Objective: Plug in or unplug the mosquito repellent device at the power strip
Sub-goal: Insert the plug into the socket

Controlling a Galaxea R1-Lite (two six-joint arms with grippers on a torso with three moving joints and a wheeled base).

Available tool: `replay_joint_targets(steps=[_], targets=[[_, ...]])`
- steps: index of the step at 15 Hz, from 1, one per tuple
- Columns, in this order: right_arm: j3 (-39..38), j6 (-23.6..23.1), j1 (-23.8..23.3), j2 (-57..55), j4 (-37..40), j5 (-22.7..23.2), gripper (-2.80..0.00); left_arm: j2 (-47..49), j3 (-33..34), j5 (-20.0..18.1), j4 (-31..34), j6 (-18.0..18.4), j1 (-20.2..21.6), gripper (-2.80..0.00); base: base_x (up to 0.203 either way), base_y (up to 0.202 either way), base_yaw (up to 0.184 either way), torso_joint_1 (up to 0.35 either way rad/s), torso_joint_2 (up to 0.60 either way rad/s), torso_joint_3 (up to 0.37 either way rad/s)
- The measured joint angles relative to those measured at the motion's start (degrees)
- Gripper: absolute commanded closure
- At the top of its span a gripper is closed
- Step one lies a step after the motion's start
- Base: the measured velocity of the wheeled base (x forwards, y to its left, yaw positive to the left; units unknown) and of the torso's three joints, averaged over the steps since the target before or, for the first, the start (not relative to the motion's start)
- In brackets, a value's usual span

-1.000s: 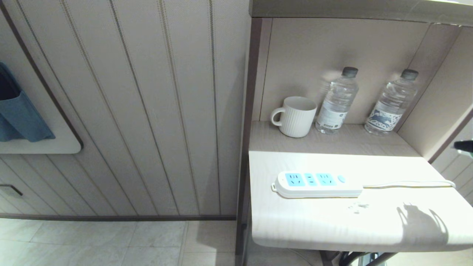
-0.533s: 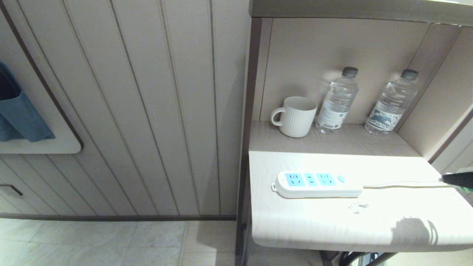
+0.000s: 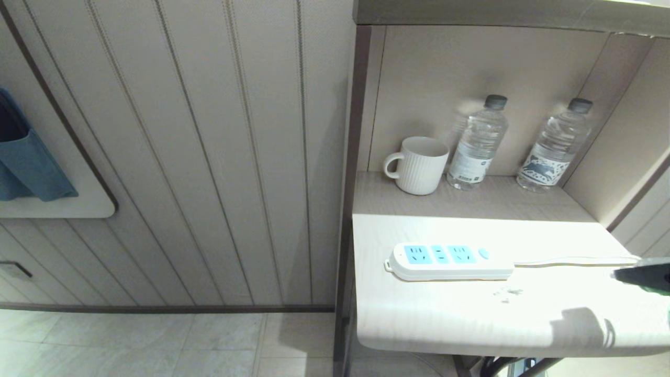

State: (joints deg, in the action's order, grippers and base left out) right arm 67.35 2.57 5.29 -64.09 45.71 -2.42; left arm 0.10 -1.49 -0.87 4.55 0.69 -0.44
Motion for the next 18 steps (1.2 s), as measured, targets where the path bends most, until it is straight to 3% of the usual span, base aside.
replay_joint_targets(steps=[5,18], targets=[[9.7,0.2,3.0,-1.6,14.5,4.2,0.0,0.0,0.0,0.0,0.0,0.0,0.0,0.0,0.0,0.0,0.0,0.0,0.0,0.0],[11.5,0.4,6.7,-3.3,20.2,6.2,0.0,0.0,0.0,0.0,0.0,0.0,0.0,0.0,0.0,0.0,0.0,0.0,0.0,0.0]])
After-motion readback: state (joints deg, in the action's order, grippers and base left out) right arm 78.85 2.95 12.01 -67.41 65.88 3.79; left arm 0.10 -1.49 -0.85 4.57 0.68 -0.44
